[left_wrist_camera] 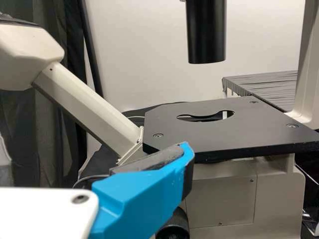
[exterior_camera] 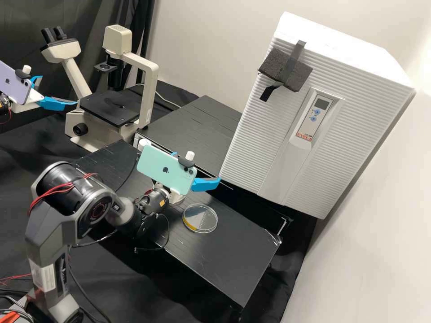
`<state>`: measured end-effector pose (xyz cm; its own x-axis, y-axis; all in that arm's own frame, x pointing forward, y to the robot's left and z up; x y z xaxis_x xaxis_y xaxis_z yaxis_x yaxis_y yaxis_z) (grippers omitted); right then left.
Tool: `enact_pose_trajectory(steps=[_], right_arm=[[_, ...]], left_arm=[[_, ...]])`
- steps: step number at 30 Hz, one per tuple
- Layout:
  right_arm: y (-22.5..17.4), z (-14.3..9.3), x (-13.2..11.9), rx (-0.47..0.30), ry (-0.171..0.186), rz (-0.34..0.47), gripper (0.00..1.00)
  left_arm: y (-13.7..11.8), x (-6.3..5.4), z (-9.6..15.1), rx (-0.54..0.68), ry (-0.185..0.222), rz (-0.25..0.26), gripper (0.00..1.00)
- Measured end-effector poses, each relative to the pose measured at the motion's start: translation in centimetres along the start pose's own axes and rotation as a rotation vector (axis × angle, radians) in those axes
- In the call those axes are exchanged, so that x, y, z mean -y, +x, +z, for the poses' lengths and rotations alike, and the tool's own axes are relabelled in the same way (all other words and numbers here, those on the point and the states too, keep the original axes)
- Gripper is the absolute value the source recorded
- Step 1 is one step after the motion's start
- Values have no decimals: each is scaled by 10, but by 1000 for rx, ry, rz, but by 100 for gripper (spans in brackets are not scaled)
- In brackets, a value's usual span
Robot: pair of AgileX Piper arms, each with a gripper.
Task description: Close the petri dish lid.
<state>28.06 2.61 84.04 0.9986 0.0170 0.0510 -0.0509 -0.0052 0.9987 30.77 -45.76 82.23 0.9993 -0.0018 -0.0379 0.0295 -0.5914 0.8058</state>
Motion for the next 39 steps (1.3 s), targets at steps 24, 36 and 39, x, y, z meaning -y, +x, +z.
enact_pose_trajectory(steps=[24,36,39], right_arm=[[-62,52,-26,106,76,147,100],[-71,63,-27,154,94,151,100],[-74,63,-23,159,96,137,100]], left_arm=[[0,0,0,0,0,0,100],[0,0,0,0,0,0,100],[0,0,0,0,0,0,100]])
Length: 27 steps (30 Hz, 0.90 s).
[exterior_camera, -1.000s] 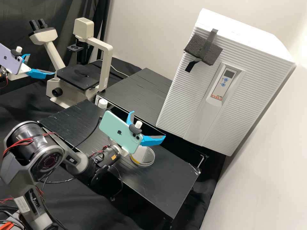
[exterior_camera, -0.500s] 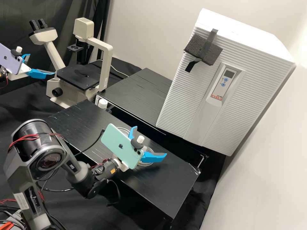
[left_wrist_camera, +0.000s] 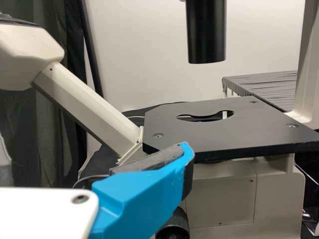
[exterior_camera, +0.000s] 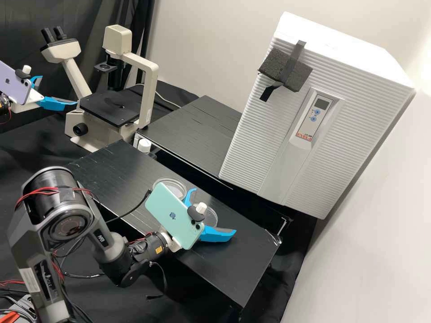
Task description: Close the petri dish lid.
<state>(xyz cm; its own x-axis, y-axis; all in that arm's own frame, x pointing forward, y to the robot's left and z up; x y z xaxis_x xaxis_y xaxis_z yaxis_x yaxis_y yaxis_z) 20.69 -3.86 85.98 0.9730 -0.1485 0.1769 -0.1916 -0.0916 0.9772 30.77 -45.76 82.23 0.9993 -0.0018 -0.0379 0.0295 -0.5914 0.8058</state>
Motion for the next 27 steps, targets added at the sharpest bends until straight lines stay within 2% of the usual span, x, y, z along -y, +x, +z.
enact_pose_trajectory(steps=[14,27], right_arm=[[-9,6,-1,-2,-18,-11,100],[-26,3,-8,-14,-43,31,100]], left_arm=[[0,0,0,0,0,0,100],[0,0,0,0,0,0,100]])
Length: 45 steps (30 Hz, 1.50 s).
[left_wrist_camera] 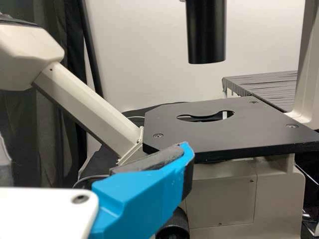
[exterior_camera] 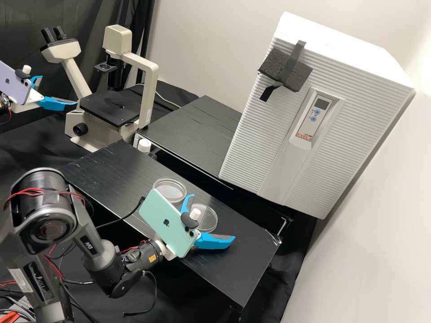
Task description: Close the petri dish lid.
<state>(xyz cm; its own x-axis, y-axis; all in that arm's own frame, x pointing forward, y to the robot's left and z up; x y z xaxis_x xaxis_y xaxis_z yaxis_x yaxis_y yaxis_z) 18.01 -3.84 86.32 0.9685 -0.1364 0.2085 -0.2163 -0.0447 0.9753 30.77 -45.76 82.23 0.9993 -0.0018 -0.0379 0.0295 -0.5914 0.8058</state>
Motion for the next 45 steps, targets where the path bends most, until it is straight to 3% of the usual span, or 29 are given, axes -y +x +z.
enact_pose_trajectory(steps=[14,28,45], right_arm=[[-13,-7,8,-25,-11,-27,100],[-12,-1,21,12,-82,-79,100],[-10,6,19,41,-87,-58,100]], left_arm=[[0,0,0,0,0,0,100],[0,0,0,0,0,0,100],[0,0,0,0,0,0,100]])
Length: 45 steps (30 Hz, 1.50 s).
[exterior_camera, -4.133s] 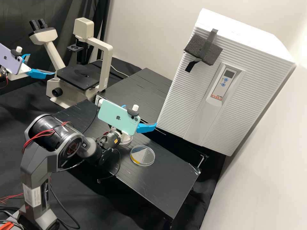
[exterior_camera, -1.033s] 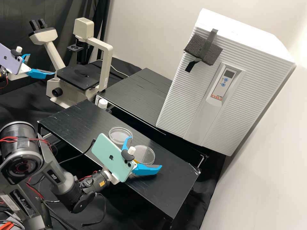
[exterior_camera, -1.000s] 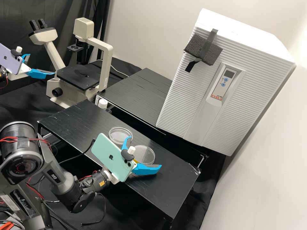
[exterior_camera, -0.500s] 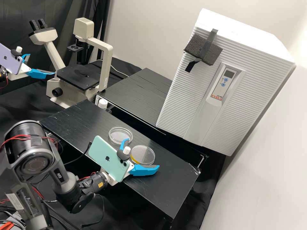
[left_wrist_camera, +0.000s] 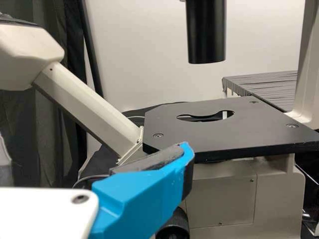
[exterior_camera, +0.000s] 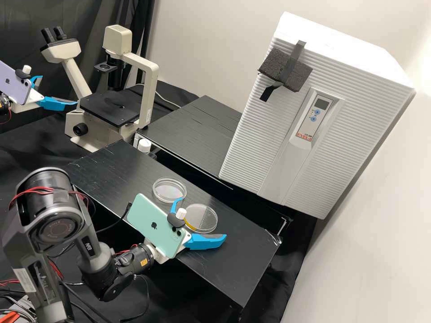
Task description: Close the petri dish lid.
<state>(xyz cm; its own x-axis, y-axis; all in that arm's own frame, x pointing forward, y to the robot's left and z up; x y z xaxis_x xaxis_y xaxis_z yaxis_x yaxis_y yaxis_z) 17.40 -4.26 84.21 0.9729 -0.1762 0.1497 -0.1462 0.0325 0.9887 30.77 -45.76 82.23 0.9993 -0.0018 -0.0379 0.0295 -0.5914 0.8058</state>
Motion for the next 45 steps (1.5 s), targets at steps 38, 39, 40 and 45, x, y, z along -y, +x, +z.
enact_pose_trajectory(steps=[38,39,40,45], right_arm=[[9,-7,3,-32,-8,-12,0],[9,-7,3,-32,-8,-12,0],[9,-7,3,-32,-8,-12,0],[9,-7,2,-35,-9,-9,0]], left_arm=[[0,0,0,0,0,0,100],[0,0,0,0,0,0,100],[0,0,0,0,0,0,100],[0,0,0,0,0,0,100]])
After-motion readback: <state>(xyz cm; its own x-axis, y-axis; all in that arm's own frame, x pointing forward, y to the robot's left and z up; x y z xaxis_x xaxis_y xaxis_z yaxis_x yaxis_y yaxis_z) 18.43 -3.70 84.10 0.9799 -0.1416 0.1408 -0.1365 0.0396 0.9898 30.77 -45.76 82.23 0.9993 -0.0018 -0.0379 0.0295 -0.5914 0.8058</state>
